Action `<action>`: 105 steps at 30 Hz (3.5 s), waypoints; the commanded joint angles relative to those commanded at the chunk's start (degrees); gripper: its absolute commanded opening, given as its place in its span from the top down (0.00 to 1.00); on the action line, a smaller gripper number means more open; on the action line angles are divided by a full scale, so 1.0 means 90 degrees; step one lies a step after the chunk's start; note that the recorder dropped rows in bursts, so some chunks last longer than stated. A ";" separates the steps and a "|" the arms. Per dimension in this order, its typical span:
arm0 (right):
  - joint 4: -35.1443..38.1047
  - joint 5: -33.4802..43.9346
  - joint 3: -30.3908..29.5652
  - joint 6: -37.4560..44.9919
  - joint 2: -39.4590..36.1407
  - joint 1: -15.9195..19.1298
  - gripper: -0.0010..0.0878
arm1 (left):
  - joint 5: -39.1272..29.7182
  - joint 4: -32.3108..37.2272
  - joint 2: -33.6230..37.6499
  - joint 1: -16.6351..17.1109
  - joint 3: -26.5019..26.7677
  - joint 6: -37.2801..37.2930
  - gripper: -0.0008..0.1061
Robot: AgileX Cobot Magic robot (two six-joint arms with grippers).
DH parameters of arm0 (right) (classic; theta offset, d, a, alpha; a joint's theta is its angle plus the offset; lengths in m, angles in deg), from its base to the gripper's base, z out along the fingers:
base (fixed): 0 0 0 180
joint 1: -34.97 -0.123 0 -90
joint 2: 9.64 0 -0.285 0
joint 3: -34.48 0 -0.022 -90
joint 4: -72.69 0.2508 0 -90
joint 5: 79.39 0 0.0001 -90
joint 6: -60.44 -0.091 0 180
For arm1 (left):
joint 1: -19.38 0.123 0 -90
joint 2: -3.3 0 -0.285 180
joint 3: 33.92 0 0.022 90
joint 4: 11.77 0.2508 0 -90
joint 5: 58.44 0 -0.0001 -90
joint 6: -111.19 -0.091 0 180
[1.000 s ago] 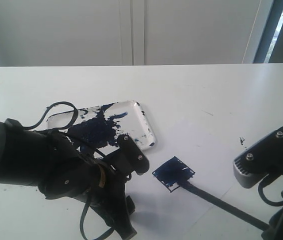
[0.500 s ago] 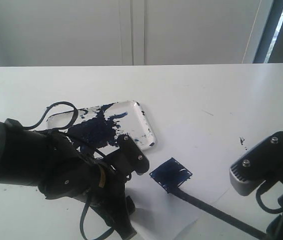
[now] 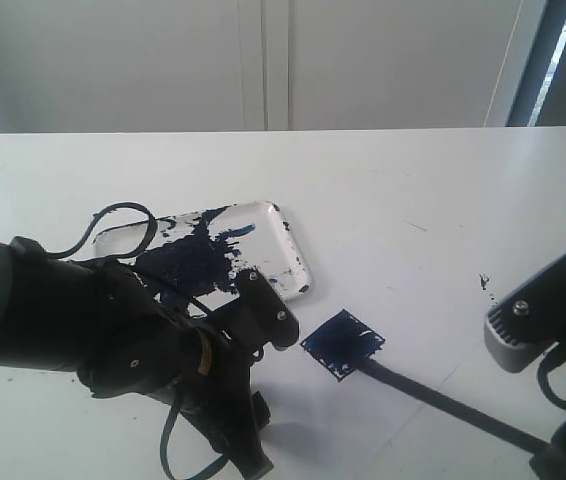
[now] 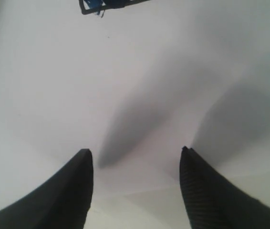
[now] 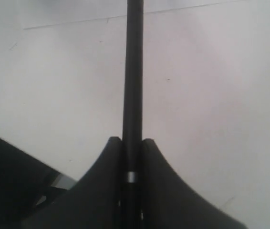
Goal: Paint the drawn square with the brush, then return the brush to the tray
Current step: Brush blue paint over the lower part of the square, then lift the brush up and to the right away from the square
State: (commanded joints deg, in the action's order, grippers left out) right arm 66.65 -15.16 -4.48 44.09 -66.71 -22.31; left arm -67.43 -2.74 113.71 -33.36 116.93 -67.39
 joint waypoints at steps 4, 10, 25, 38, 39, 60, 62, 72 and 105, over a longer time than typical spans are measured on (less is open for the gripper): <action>0.0008 -0.0016 0.0000 0.0000 0.0000 0.0000 0.99 | 0.0016 0.0000 0.0000 0.0000 0.0000 0.0000 0.44; 0.0008 -0.0002 0.0000 0.0056 -0.0029 0.0000 0.99 | 0.0040 0.0000 0.0000 0.0000 0.0000 0.0000 0.44; -0.0943 0.0222 0.0000 -0.0532 -0.0035 0.0000 0.99 | 0.0040 0.0000 0.0000 0.0000 0.0000 -0.0012 0.44; -0.0635 -0.0013 0.0000 -0.0144 -0.0035 0.0000 0.99 | 0.0063 0.0000 0.0000 0.0000 0.0000 -0.0025 0.44; -0.0844 -0.0013 0.0000 -0.0248 -0.0035 0.0000 0.99 | 0.0063 0.0000 0.0000 0.0000 0.0000 -0.0025 0.44; -0.1433 -0.0496 0.0125 -0.0532 -0.0689 0.0000 0.99 | 0.0058 0.0000 0.0000 0.0000 0.0000 -0.0025 0.44; -0.1433 -0.0496 0.0327 -0.0532 -0.0657 0.0000 0.99 | 0.0058 0.0000 0.0000 0.0000 0.0000 -0.0025 0.44; -0.1511 0.0284 0.0940 -0.0519 -0.0231 0.0000 0.99 | 0.0066 0.0000 0.0000 0.0000 0.0000 0.0000 0.44; -0.1165 0.0154 0.0544 -0.0219 -0.1085 0.0000 0.99 | 0.0051 0.0000 0.0000 0.0000 0.0000 0.0031 0.44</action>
State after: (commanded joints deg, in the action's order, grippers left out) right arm 56.17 -13.78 0.41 42.12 -76.47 -22.31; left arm -66.98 -2.74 113.71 -33.36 116.93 -67.11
